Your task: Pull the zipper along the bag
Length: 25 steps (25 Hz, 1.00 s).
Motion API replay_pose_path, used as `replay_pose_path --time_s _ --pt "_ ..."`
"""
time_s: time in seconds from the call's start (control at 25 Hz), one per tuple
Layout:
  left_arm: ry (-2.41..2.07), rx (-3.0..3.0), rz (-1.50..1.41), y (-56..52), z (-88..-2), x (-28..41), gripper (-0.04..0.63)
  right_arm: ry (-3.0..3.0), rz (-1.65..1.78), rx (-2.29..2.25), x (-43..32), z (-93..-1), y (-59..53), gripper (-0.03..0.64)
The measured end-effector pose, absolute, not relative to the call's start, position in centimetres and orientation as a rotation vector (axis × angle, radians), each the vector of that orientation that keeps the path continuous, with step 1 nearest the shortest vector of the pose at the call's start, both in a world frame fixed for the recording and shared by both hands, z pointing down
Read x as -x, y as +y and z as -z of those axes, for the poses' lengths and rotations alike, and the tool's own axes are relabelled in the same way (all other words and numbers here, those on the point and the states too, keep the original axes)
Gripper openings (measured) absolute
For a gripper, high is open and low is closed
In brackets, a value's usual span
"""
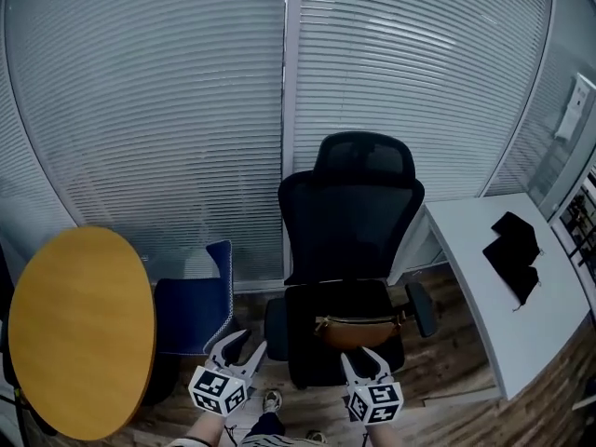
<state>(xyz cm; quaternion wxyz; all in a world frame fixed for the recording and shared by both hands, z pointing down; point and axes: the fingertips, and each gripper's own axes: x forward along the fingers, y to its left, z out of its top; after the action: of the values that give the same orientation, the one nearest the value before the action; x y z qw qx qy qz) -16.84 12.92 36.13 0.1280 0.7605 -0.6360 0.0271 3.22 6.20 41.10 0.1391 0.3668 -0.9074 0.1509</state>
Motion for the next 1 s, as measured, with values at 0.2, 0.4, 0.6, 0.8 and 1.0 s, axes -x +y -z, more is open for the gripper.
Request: replay_pose_path --time_s 0.2,0.4,0.6,0.8,1.0 --pt "-1.75 -2.215 -0.137 9.6 -38.6 18.0 0.135 -2.548 -0.469 -1.088 -1.7 -43.7 4.0 0.167" --pt "-1.628 -2.229 -0.193 6.3 -41.9 17.8 0.135 -2.471 -0.472 -1.111 -0.5 -47.0 2.3 0.167" --pt "-1.487 -2.254 -0.236 2.8 -46.0 16.7 0.135 -2.4 -0.455 -1.138 0.7 -50.6 0.5 0.167" --pt "-1.353 -2.257 -0.219 -0.1 -49.7 15.4 0.135 -2.336 -0.438 -1.132 1.9 -53.8 -0.7 0.167" --pt "-1.235 -2.203 -0.191 -1.9 -53.2 15.1 0.135 -2.3 -0.301 -1.089 3.4 -56.0 -1.6 0.167"
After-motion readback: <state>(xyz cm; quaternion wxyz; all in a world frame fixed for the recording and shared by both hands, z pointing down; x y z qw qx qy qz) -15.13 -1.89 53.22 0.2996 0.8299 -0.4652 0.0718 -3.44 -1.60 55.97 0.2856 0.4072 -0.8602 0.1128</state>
